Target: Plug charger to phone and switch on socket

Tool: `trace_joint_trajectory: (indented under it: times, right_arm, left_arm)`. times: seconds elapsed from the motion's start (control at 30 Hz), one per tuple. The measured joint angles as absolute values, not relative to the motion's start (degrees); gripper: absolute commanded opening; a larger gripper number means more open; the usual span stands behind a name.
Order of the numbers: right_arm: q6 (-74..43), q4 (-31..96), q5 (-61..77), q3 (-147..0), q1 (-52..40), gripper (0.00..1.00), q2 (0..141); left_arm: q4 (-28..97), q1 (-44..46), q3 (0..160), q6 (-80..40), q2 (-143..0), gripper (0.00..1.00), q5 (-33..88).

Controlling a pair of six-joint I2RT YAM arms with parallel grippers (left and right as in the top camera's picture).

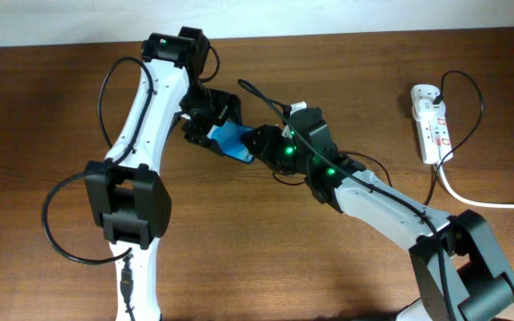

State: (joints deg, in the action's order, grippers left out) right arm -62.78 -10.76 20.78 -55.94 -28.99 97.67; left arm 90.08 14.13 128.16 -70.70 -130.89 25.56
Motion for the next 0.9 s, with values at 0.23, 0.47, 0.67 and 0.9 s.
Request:
trace_joint_trajectory:
  times: [0.23, 0.47, 0.67, 0.9]
  right_arm:
    - [-63.24, -11.18, 20.82, -55.94, -28.99, 0.33, 97.67]
    - [-63.44, -11.16, 20.88, -55.94, -28.99, 0.28, 97.67]
    - [-63.46, -11.18, 21.89, -55.94, -28.99, 0.23, 97.69]
    - [-63.99, -11.2, 22.15, -55.94, -28.99, 0.13, 97.69]
  left_arm:
    - [90.85, 15.73, 128.16, -69.82, -130.89, 0.0, 25.8]
    - [90.43, 15.73, 128.16, -69.65, -130.89, 0.0, 25.82]
    - [89.76, 15.73, 128.16, -69.63, -130.89, 0.0, 27.59]
    - [89.56, 15.68, 128.16, -69.65, -130.89, 0.0, 28.14]
